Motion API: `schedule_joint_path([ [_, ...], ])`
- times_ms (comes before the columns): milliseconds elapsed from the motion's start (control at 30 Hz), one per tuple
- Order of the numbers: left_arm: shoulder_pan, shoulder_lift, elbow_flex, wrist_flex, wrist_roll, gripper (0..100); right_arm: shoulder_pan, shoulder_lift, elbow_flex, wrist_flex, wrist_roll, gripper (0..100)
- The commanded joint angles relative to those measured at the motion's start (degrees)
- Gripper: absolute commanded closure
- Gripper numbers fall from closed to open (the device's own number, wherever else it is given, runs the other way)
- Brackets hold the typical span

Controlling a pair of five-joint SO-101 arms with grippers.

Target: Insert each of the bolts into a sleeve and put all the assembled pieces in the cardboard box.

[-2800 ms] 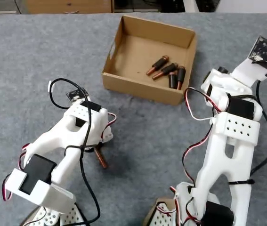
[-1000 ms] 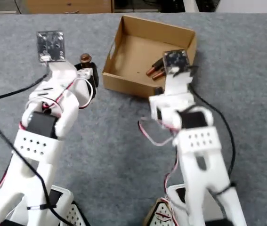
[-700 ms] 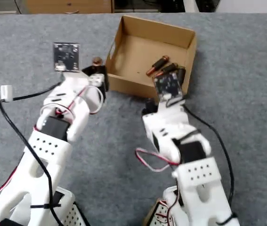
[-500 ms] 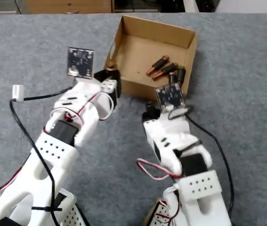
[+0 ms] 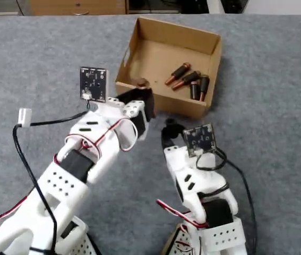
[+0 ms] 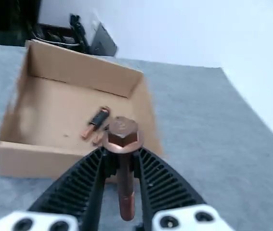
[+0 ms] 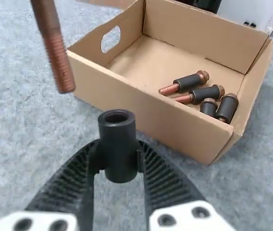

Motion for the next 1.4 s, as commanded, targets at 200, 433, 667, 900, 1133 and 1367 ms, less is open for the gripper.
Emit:
schedule_joint_path([
  [200, 4.0, -2.5, -1.4, -3.0, 0.8, 98, -1.5, -7.0, 2.1, -0.5, 0.1, 99.8],
  [433, 3.9, -2.5, -0.1, -3.0, 0.8, 98, -5.4, -7.2, -1.6, -1.0, 0.1, 99.8],
  [667, 3.7, -2.5, 0.0, -2.6, 0.5, 98, -5.3, -7.2, -3.2, -0.4, 0.1, 99.8],
  [900, 1.8, -2.9, 0.0, -2.0, 0.7, 98, -5.4, -7.2, -5.2, -0.4, 0.2, 99.8],
  [1133, 2.2, -3.0, 0.0, 1.6, 0.8, 98, -5.4, -7.2, -5.3, -0.4, 0.2, 99.8],
  [1367, 2.9, -3.0, 1.6, 1.8, 0.8, 98, -5.5, -7.2, -6.8, 0.7, 0.4, 99.8],
])
